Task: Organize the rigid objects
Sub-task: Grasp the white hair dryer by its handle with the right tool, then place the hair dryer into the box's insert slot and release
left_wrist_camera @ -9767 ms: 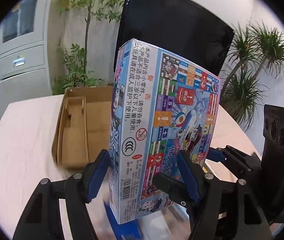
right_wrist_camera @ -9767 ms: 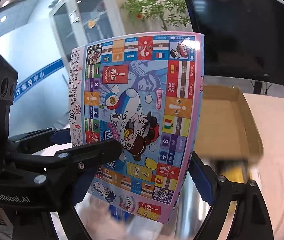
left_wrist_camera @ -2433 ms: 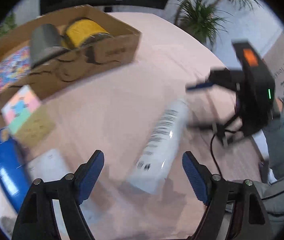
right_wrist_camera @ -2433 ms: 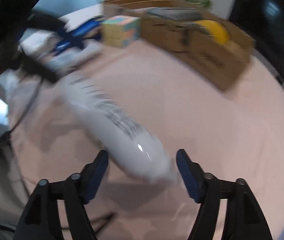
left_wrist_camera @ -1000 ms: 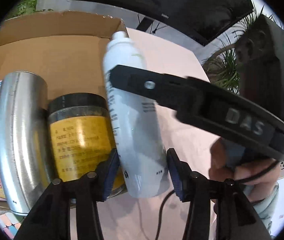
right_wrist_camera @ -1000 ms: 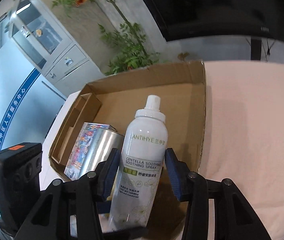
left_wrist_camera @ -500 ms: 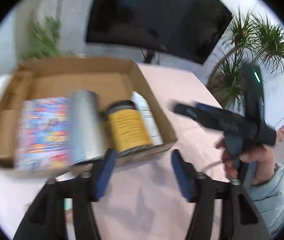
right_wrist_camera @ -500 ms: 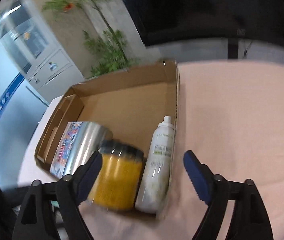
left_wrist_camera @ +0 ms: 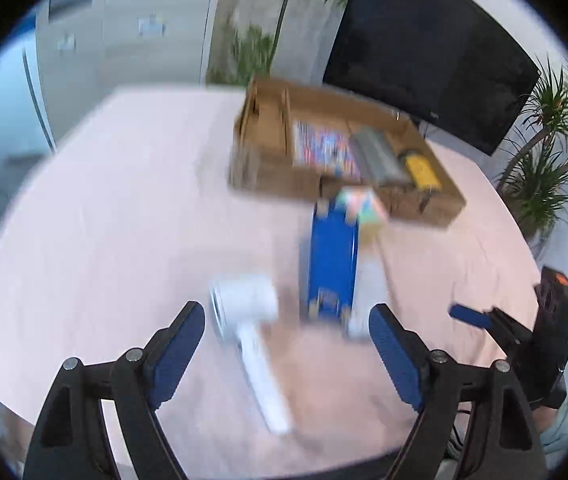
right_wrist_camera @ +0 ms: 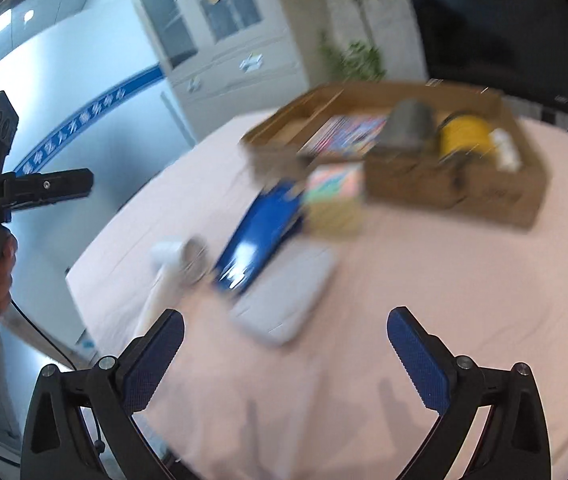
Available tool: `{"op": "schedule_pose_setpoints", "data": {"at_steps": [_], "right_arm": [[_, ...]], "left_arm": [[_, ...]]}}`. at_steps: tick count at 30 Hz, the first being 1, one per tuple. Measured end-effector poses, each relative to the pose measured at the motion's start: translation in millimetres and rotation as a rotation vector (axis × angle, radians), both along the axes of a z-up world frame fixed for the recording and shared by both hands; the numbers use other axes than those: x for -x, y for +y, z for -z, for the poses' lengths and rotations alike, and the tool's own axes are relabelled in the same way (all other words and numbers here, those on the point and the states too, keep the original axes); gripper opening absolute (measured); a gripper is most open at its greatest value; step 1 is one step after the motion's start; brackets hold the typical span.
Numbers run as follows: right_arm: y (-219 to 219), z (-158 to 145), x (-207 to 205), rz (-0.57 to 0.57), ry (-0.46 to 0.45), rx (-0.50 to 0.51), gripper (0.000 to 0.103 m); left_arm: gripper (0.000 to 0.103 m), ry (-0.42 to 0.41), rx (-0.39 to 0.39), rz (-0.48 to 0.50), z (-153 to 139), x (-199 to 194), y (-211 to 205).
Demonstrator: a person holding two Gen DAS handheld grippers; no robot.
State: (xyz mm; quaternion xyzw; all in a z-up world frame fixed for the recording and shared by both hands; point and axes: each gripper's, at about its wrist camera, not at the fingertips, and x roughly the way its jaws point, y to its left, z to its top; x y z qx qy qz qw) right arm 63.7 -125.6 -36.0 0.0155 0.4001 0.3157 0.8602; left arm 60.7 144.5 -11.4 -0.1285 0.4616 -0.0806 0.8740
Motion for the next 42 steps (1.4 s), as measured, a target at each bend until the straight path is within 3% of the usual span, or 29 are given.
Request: {"op": "schedule_pose_setpoints", "data": {"at_steps": [5, 7, 9, 12, 15, 17, 18, 21, 25, 26, 27, 30, 34, 37, 42], "right_arm": [[39.0, 11.9, 3.7, 0.019, -0.024, 0.071, 0.101], [44.1, 14.8, -5.1, 0.041, -0.029, 0.088, 0.101], [45.0, 18.3, -16.8, 0.089, -0.028, 0.147, 0.099], [46.1, 23.2, -25.0, 0.105, 0.008, 0.167, 0.089], [59.4, 18.7, -8.8, 0.036, -0.047, 0.155, 0.09], [71.3, 19.7, 4.6, -0.038, -0.033, 0.116, 0.09], [78.9, 21.5, 10.2, -0.072, -0.014, 0.092, 0.09], [109.8, 31.8, 21.8, -0.18, 0.014, 0.068, 0.089], [146.5, 47.4, 21.2, -0.272, 0.052, 0.086, 0.075], [152.3, 51.0, 18.8, -0.277, 0.061, 0.098, 0.07], [157.1, 55.0, 14.2, -0.279, 0.077, 0.105, 0.057], [164.5, 60.9, 0.2, -0.241, 0.097, 0.129, 0.036], [167.6, 51.4, -4.1, -0.223, 0.06, 0.119, 0.036], [163.0, 27.9, -15.5, -0.182, 0.027, 0.07, 0.035], [163.3, -40.5, -73.4, -0.093, -0.123, 0.021, 0.035]], "left_arm": [[0.08, 0.101, 0.16, -0.038, 59.6, 2.5, 10.1], [0.08, 0.058, 0.2, -0.01, 57.3, -2.5, 7.0], [0.08, 0.024, 0.184, 0.017, 50.4, -12.1, 0.0], [0.08, 0.034, 0.095, 0.022, 45.8, -21.3, -3.3], [0.08, 0.066, 0.103, 0.016, 57.5, -17.4, 7.0], [0.08, 0.108, 0.145, -0.01, 72.9, -12.4, 18.3], [0.078, 0.125, 0.168, -0.015, 80.0, -9.1, 22.2], [0.046, 0.184, 0.269, -0.006, 99.9, -5.5, 26.9], [0.037, 0.218, 0.325, -0.008, 113.6, 0.8, 26.0], [0.034, 0.216, 0.333, -0.01, 114.6, 2.7, 25.9], [0.032, 0.219, 0.336, -0.005, 115.2, 3.1, 25.6], [0.031, 0.204, 0.309, -0.006, 111.4, 5.3, 26.9], [0.031, 0.162, 0.292, 0.012, 91.7, 0.3, 28.1], [0.031, 0.082, 0.273, 0.047, 57.5, -17.3, 26.3], [0.031, -0.069, 0.172, 0.154, -21.9, -97.4, 22.1]]}}
